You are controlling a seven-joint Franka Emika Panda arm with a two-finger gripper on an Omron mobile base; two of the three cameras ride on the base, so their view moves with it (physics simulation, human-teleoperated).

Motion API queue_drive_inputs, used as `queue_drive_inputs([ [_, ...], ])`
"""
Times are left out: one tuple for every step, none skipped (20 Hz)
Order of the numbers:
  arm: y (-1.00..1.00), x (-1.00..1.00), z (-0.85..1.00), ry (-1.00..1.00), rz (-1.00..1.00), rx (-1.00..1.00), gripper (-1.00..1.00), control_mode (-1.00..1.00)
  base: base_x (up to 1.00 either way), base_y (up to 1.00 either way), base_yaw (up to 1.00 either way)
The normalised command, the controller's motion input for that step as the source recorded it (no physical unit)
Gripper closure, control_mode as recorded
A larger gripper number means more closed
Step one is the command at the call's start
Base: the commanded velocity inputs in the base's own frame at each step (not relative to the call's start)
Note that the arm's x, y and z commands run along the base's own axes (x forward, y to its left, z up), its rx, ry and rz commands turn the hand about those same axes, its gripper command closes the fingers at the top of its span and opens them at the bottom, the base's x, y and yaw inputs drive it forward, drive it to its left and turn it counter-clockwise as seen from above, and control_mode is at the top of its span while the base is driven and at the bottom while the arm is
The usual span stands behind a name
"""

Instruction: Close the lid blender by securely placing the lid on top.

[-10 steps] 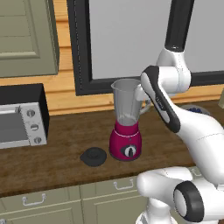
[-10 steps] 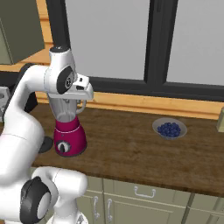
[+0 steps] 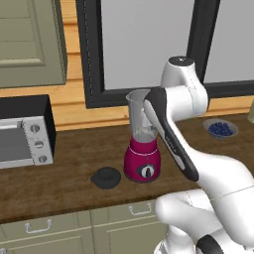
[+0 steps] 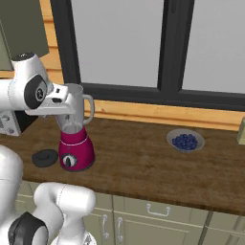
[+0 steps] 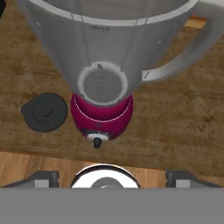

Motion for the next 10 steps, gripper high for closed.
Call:
queue_drive_inputs([
  [1.0, -0.82, -0.01, 0.0, 0.03, 0.0, -1.0, -1.0, 0.0, 0.0, 0.0],
  [1.0, -0.77, -0.16, 0.0, 0.07, 0.04, -1.0, -1.0, 0.0, 0.0, 0.0],
  [1.0, -0.57, -0.71, 0.04, 0.09, 0.17, -1.0, -1.0, 0.0, 0.0, 0.0],
  [1.0, -0.53, -0.86, 0.03, 0.09, 0.22, -1.0, -1.0, 0.0, 0.0, 0.0],
  [1.0, -0.21, -1.0, 0.02, 0.07, 0.29, -1.0, -1.0, 0.0, 0.0, 0.0],
  [1.0, -0.01, -1.0, 0.02, 0.04, 0.29, -1.0, -1.0, 0.0, 0.0, 0.0],
  [1.0, -0.02, -1.0, 0.0, 0.03, 0.31, -1.0, -1.0, 0.0, 0.0, 0.0],
  [1.0, 0.0, -1.0, 0.0, 0.02, 0.29, -1.0, -1.0, 0.0, 0.0, 0.0],
  [1.0, 0.0, -1.0, 0.0, 0.0, 0.22, -1.0, -1.0, 0.0, 0.0, 0.0],
  [0.63, 0.0, -0.97, 0.0, 0.0, 0.26, -1.0, -1.0, 0.0, 0.0, 0.0],
])
